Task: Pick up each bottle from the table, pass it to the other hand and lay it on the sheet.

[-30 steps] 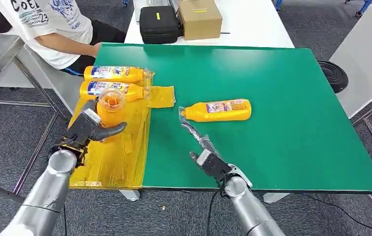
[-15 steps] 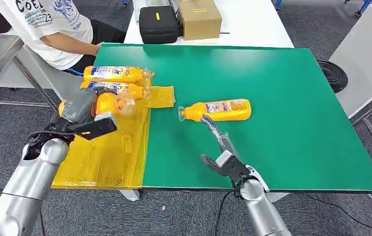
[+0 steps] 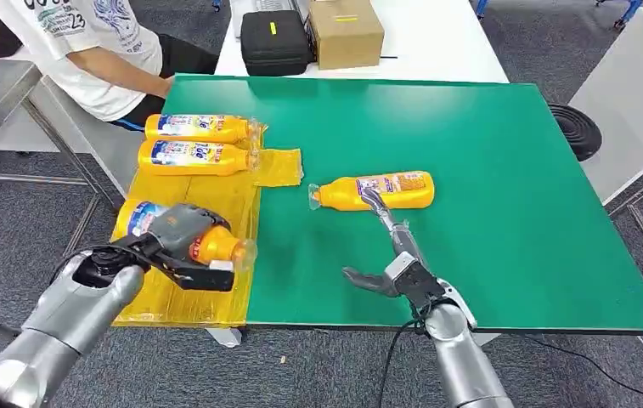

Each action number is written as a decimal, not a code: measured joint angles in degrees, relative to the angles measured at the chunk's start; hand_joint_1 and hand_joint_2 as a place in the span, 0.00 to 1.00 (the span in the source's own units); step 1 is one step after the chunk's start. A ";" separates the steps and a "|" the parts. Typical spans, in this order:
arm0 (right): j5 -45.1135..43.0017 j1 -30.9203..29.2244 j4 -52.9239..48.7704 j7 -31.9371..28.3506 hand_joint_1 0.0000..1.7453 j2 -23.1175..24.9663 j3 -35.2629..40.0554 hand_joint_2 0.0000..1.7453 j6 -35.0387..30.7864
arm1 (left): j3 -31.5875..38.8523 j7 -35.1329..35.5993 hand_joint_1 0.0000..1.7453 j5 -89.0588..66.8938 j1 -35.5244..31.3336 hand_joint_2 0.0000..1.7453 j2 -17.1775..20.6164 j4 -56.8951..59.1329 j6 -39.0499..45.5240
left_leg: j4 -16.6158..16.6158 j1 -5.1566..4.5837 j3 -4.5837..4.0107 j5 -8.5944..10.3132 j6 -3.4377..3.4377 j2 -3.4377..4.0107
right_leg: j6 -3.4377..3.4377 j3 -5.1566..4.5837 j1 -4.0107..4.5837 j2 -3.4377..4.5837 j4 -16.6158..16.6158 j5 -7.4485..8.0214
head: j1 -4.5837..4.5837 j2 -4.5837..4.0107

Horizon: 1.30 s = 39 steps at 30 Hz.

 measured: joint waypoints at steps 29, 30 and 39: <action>0.00 0.07 1.31 -0.85 0.00 -0.02 -0.11 1.00 -0.33 | -8.74 -5.35 0.22 7.15 -12.05 1.00 -0.79 21.26 -9.64 | 0.00 0.00 0.02 0.05 -0.01 0.00 | 0.00 0.01 0.00 0.00 0.01 0.01 | 0.00 0.00; 0.00 0.08 1.31 -0.83 0.00 -0.02 -0.11 1.00 -0.33 | -8.87 -5.35 0.13 7.15 -12.14 1.00 -0.81 21.50 -9.64 | 0.00 0.00 0.03 0.05 -0.01 0.00 | -0.01 0.01 0.00 0.00 0.01 0.01 | 0.00 0.00; -0.13 0.12 1.38 -0.85 0.00 -0.04 -0.33 1.00 -0.48 | -10.18 -5.70 0.00 8.18 -12.97 1.00 -1.51 23.69 -10.21 | 0.00 0.00 0.03 0.05 -0.01 -0.01 | 0.00 0.02 0.00 -0.01 0.01 0.01 | 0.02 0.00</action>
